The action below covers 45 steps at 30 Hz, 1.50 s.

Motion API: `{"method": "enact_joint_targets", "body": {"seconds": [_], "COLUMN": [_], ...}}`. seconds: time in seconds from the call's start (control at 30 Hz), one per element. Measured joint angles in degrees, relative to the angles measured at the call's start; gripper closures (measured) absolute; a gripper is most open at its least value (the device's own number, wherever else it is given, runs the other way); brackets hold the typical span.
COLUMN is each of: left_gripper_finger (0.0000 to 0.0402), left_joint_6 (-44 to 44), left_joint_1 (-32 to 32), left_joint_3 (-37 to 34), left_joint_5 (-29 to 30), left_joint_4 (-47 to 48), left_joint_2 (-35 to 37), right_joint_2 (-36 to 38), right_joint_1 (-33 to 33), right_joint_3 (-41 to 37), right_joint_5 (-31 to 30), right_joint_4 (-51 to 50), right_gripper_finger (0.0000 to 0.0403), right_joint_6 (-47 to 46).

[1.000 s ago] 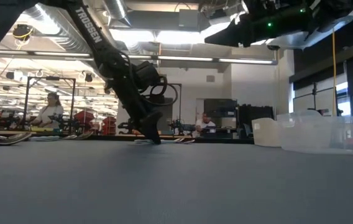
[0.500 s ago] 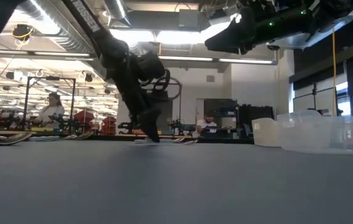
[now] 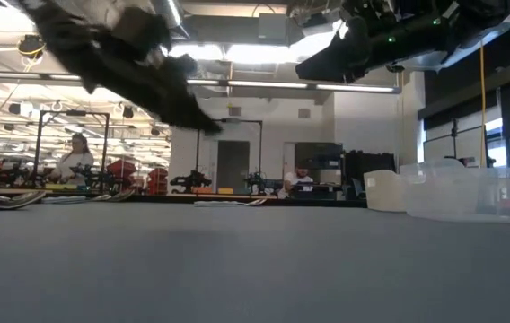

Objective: Sort silverware by color (type)
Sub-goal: Put the light blue spoon into the white bin

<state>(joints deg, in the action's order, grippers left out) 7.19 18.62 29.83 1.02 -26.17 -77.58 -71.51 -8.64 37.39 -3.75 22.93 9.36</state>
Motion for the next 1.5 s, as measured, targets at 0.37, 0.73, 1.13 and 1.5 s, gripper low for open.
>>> {"method": "enact_joint_targets", "body": {"seconds": [0.37, 0.73, 1.13, 1.5], "left_gripper_finger": [0.0348, 0.0348, 0.0347, 0.0347], "left_joint_6": [0.88, 1.05, 2.27, 2.74], "left_joint_1": [-5.44, -7.92, -9.13, -9.31], "left_joint_3": [-11.39, -11.35, -11.35, -11.35], "left_joint_5": [-14.33, -7.91, -8.00, -7.39], "left_joint_4": [-26.41, -27.56, -27.17, -27.38], "left_joint_2": [6.45, 5.20, 5.20, 5.20], "right_joint_2": [-14.39, -29.58, -32.23, -32.23], "right_joint_1": [0.03, 2.24, 5.40, 5.27], "right_joint_3": [2.21, 13.60, 17.07, 17.05], "right_joint_5": [9.48, 13.48, 6.73, 7.24], "right_joint_4": [20.59, 25.02, 30.21, 29.89], "right_gripper_finger": [0.0181, 0.0122, 0.0206, 0.0387], "right_joint_6": [-3.25, 0.31, 5.91, 6.73]}}
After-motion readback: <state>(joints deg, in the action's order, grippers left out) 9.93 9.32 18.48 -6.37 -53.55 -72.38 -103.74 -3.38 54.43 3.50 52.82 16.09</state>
